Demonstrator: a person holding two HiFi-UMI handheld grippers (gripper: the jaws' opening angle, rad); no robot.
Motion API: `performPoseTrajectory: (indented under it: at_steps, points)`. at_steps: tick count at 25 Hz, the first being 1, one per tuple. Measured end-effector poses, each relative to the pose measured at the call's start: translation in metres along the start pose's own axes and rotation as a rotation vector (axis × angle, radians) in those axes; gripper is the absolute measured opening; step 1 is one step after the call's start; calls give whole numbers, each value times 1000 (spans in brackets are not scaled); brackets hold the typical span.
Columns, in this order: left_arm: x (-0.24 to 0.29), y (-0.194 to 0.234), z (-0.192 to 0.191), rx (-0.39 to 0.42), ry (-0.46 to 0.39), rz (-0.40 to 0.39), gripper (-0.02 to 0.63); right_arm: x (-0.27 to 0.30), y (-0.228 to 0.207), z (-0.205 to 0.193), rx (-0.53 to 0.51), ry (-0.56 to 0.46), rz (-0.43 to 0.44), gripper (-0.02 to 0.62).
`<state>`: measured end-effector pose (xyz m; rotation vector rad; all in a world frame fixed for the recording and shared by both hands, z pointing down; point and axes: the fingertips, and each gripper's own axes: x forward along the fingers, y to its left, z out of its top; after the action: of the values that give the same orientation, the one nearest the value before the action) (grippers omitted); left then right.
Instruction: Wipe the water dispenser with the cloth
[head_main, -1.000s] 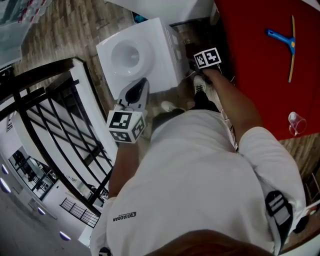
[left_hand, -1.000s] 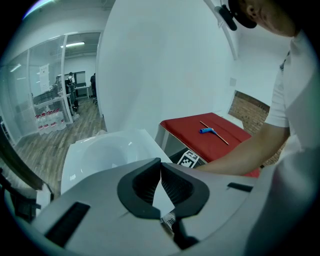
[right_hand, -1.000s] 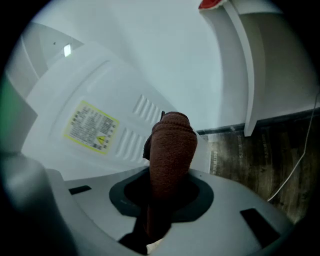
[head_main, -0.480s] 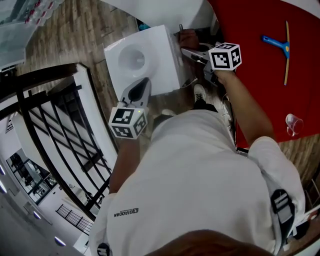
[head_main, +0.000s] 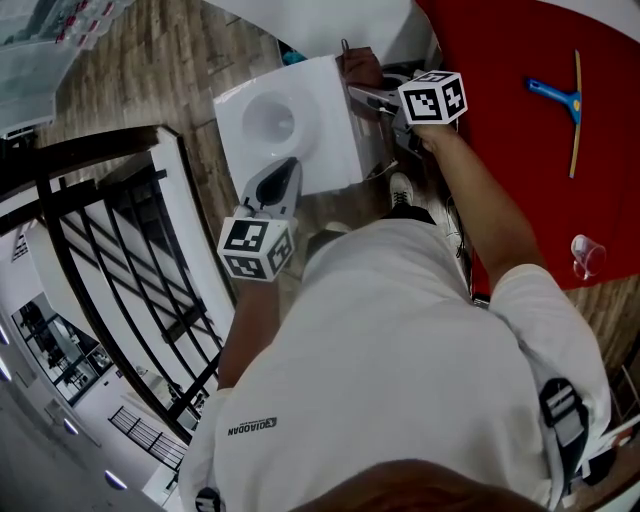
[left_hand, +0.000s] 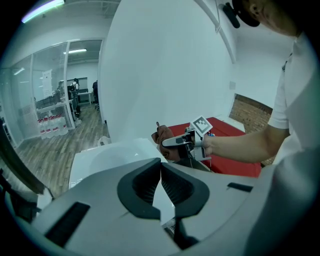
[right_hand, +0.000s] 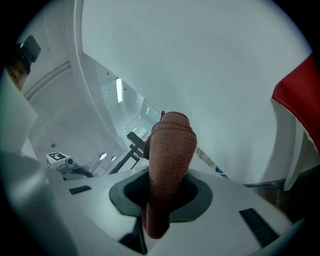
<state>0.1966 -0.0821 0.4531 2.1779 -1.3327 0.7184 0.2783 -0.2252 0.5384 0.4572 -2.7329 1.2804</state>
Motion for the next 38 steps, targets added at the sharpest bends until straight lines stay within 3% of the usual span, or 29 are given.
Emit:
performPoseTrajectory:
  at_steps: [16,21,33,38]
  points:
    - [-1,6,9,-3,12,4,1,30,-112,-73,96,137,-126,69]
    - [2,5,3,-37,24,8,1,44,-148,-104,123,179,-176,69]
    - [0,7,-14,-88,48,15,1,61,-208,-166,292,256,-293,69]
    - [-6,10,-18,-105,44,39,2,58,-223,-175,343,252,-320,69]
